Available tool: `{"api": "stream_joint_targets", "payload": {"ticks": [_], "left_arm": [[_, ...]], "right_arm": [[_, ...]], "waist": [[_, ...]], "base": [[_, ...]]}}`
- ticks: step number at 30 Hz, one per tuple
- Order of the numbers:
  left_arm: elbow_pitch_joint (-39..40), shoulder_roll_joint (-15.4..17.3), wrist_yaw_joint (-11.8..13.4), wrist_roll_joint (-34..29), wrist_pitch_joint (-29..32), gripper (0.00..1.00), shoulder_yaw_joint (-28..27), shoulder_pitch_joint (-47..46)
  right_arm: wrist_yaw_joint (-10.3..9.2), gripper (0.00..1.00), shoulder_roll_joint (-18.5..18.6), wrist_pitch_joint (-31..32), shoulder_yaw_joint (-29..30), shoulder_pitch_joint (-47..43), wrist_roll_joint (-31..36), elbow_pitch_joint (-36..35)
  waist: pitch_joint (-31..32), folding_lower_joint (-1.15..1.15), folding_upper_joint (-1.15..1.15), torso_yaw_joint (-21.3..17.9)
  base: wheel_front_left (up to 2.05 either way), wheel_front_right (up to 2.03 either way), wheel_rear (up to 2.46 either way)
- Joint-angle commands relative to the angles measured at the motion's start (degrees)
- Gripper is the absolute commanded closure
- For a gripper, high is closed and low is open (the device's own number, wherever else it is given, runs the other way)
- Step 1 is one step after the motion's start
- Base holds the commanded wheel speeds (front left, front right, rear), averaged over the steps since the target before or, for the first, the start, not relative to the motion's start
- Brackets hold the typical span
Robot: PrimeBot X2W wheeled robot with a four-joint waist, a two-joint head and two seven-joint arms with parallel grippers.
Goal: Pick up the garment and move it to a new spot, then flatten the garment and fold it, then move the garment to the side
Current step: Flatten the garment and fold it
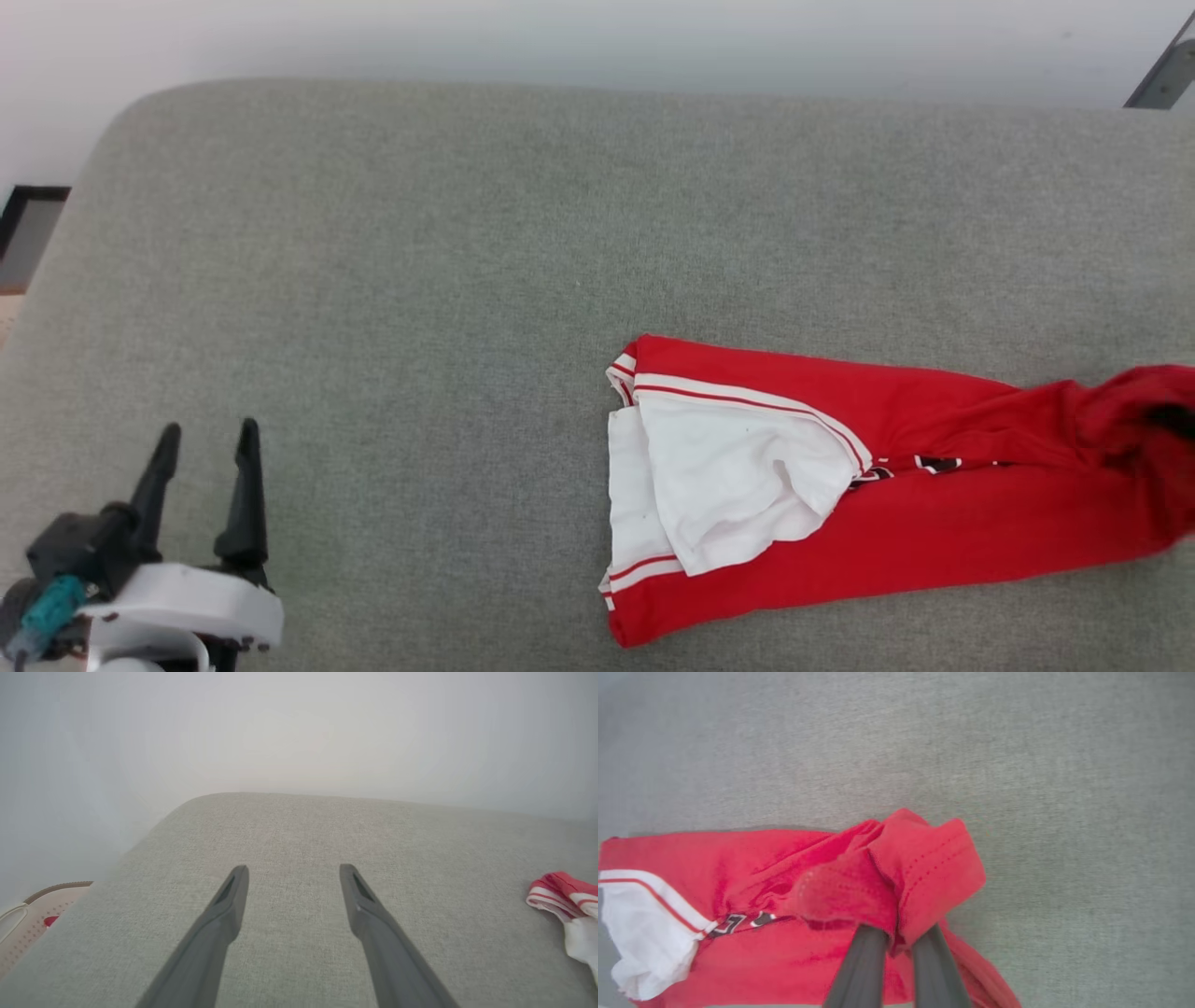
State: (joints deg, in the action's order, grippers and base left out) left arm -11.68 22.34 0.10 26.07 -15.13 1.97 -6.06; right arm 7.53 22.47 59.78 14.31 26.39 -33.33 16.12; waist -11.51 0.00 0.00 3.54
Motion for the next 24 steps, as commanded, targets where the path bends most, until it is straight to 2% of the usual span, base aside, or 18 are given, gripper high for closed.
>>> {"api": "stream_joint_targets", "payload": {"ticks": [1, 5, 10, 18, 24], "left_arm": [[-0.2, -0.3, -0.3, -0.4, 0.0, 0.00, -0.2, 0.7], [-1.4, -1.7, -1.8, -0.3, 0.0, 0.00, -0.7, 0.9], [-3.2, -3.3, -3.5, -1.3, 0.0, 0.00, -0.1, -0.3], [-6.1, -5.0, -5.6, -2.8, 0.0, 0.00, 2.3, -3.1], [-7.9, -5.9, -6.5, -3.2, 0.0, 0.00, 3.7, -5.1]], "right_arm": [[-0.10, 1.00, -0.5, 0.2, -0.5, -0.6, -0.6, -0.8], [-0.10, 1.00, -4.2, 2.9, -3.0, -1.8, -3.2, -6.2], [-0.10, 1.00, -9.3, 4.9, -6.9, -2.4, -4.3, -9.6], [-0.10, 1.00, -15.8, 4.1, -13.0, -1.3, -2.8, -8.4], [-0.10, 1.00, -18.2, 1.1, -17.7, -0.2, -1.2, -4.1]], "waist": [[0.6, 0.00, 0.00, 0.0], [1.8, 0.00, 0.00, 0.8], [3.2, 0.00, 0.00, 2.8], [4.4, 0.00, 0.00, 7.9], [4.4, 0.00, 0.00, 10.9]], "base": [[0.00, 0.00, 0.00], [0.00, 0.00, 0.00], [0.00, 0.00, 0.00], [0.00, 0.00, 0.00], [0.00, 0.00, 0.00]]}}
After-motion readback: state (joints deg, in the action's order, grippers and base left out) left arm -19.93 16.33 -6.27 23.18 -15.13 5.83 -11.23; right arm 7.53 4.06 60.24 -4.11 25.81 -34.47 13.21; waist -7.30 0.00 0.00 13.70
